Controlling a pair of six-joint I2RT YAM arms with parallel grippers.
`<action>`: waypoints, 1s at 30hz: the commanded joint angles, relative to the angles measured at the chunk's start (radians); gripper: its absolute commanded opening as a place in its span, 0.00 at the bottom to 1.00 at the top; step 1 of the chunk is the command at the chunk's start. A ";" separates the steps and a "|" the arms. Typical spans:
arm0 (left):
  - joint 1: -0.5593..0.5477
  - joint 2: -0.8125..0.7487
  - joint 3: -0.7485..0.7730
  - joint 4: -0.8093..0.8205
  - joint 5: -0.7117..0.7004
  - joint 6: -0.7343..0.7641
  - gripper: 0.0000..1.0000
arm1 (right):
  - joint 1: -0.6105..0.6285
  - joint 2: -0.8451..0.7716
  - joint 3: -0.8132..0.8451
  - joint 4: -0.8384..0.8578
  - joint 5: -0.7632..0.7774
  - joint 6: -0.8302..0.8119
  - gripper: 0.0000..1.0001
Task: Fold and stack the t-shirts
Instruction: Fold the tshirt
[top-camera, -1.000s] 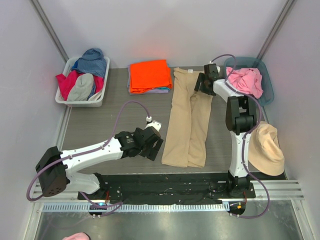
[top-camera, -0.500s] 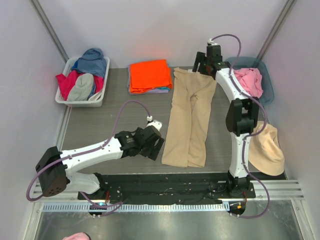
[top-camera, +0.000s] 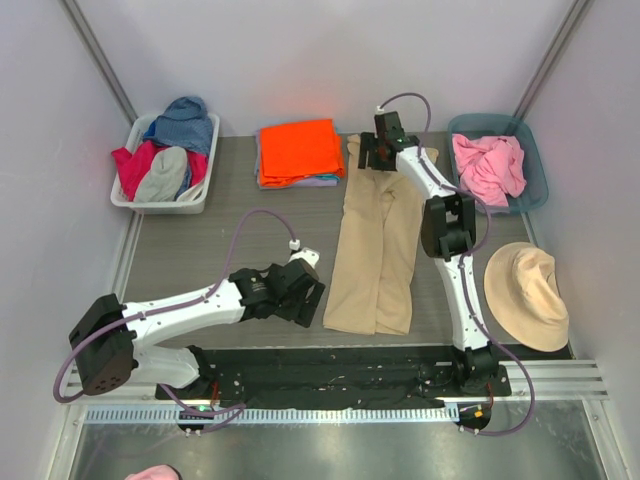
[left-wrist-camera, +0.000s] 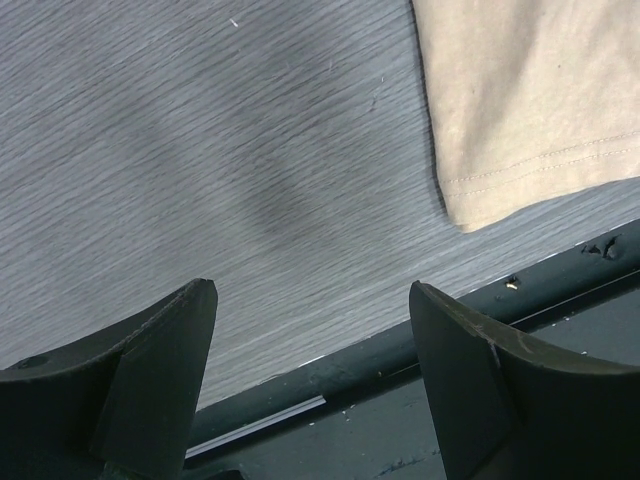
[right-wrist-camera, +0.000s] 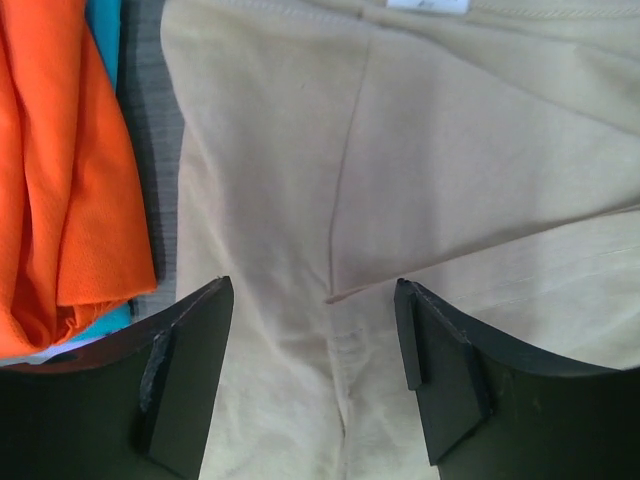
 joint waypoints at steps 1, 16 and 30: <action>0.004 -0.010 0.002 0.047 0.006 -0.019 0.82 | 0.017 -0.054 -0.050 0.053 0.030 -0.021 0.70; 0.004 -0.007 -0.010 0.056 0.013 -0.019 0.82 | 0.016 -0.083 -0.133 0.091 0.076 -0.030 0.33; 0.004 -0.010 -0.010 0.052 0.023 -0.025 0.82 | 0.004 -0.138 -0.182 0.126 0.076 -0.012 0.52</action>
